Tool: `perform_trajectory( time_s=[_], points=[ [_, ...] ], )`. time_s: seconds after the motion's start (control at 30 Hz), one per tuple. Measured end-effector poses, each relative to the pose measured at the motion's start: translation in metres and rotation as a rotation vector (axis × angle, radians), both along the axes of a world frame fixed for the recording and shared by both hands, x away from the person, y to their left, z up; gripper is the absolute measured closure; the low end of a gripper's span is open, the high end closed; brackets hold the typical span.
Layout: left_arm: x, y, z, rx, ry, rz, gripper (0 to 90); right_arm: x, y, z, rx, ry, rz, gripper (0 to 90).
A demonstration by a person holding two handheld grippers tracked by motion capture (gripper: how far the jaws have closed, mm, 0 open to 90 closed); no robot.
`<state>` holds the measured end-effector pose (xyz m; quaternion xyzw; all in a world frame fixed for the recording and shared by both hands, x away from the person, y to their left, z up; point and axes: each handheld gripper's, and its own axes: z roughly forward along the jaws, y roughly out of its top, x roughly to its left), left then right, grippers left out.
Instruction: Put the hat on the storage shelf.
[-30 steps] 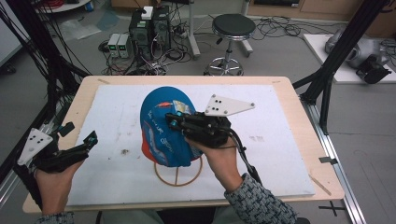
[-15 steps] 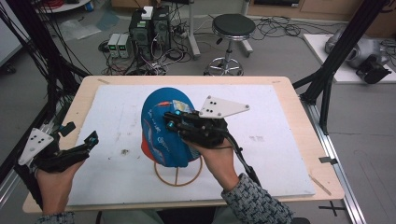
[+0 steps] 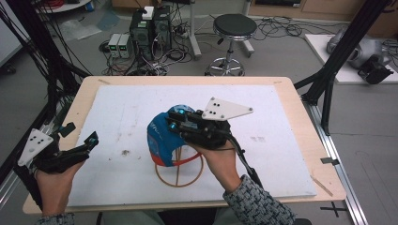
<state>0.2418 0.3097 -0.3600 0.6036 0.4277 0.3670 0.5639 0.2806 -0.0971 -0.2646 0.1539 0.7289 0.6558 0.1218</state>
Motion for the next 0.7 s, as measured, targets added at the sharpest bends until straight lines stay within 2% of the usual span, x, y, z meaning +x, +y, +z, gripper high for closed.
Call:
perform_trajectory(
  time_s=[0.5, 0.7],
  points=[
    [0.000, 0.000, 0.000, 0.002, 0.000, 0.002, 16.3, 0.001, -0.021, 0.007, 0.061, -0.028, -0.067, 62.9],
    [0.000, 0.000, 0.000, 0.005, 0.003, 0.000, 16.3, 0.005, -0.042, 0.012, 0.087, -0.042, -0.137, 59.8]
  ],
)
